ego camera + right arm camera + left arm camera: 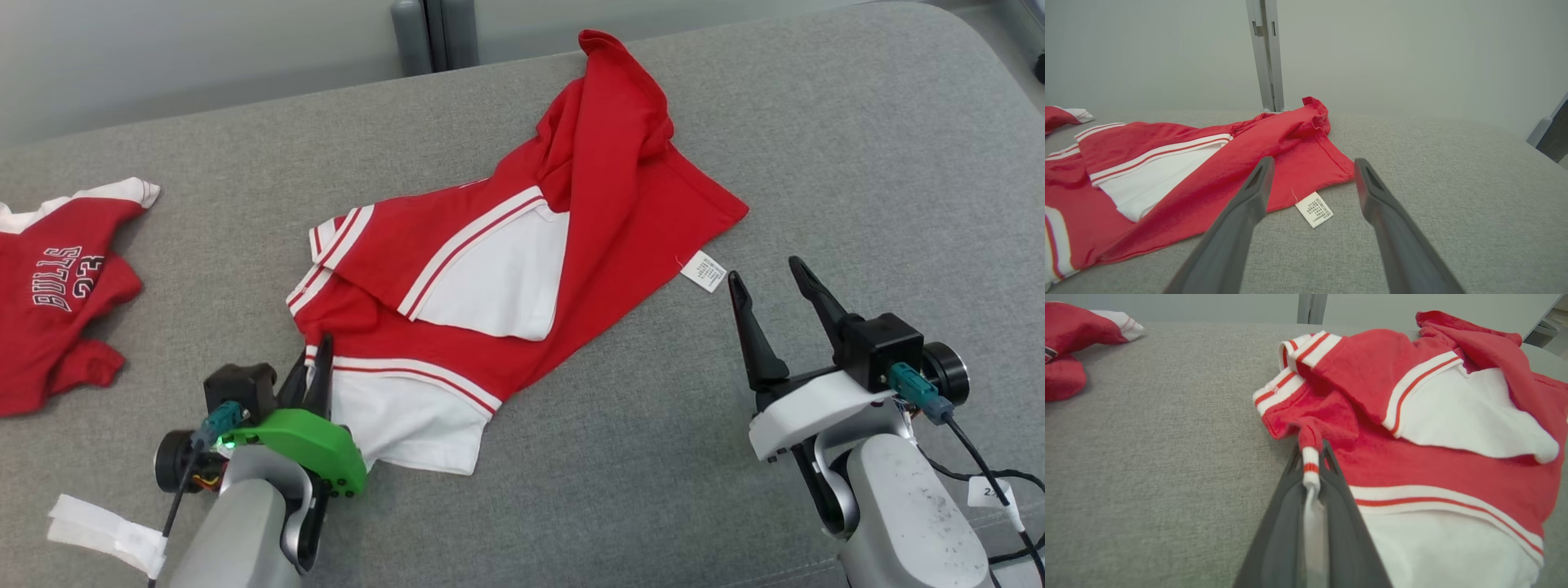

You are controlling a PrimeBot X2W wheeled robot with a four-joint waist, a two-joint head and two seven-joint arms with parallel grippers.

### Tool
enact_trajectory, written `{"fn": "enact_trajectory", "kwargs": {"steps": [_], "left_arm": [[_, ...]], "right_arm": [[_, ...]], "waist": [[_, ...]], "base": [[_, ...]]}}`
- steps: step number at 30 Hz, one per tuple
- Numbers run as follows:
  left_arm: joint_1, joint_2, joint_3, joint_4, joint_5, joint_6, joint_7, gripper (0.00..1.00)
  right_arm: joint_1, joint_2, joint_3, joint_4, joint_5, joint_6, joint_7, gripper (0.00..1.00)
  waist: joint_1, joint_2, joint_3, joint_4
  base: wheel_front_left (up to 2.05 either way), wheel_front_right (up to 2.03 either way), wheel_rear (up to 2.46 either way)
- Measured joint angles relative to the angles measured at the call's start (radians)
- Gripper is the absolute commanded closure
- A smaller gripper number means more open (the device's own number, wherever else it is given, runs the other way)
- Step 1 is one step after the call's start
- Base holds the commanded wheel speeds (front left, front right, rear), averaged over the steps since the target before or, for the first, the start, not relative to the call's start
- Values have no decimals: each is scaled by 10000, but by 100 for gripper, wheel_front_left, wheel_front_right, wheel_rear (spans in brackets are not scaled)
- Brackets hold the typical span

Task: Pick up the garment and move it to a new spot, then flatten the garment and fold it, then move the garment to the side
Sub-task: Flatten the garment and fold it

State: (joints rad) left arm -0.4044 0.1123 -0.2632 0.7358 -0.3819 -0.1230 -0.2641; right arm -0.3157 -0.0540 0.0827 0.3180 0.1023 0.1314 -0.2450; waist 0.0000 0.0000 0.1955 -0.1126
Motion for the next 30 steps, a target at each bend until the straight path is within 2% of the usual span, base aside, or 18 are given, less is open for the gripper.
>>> {"fn": "enact_trajectory", "kwargs": {"steps": [10, 11, 12, 13, 14, 22, 30], "left_arm": [[-928, 476, 617, -13, 504, 98, 0, 100], [-942, 487, 660, -40, 575, 98, 0, 88], [-942, 485, 683, -63, 650, 98, 2, 64], [-935, 472, 700, -94, 694, 94, 0, 24], [-915, 439, 727, -171, 754, 88, 2, 0], [251, 23, 1329, -1484, 941, 33, 0, 0], [2076, -451, 1513, -3185, 1009, -15, 0, 0]], "right_arm": [[546, 46, 268, -491, 479, 0, -21, 0], [588, 48, 274, -491, 529, 0, -21, 0], [623, 48, 278, -485, 587, 0, -36, 0], [652, 48, 274, -479, 633, 0, -65, 0], [690, 48, 245, -472, 667, 0, -79, 0], [1076, 50, -153, -362, 621, 0, -157, 0], [1427, 48, -485, -523, 566, 0, -167, 0]], "waist": [[0, 0, 48, -98], [0, 0, 46, -97], [0, 0, 39, -93], [0, 0, 27, -83], [0, 0, 9, -68], [0, 0, -297, 158], [0, 0, -883, 420]], "base": [[0, 0, 0], [0, 0, 0], [0, 0, 0], [0, 0, 0], [0, 0, 0], [0, 0, 0], [0, 0, 0]]}}
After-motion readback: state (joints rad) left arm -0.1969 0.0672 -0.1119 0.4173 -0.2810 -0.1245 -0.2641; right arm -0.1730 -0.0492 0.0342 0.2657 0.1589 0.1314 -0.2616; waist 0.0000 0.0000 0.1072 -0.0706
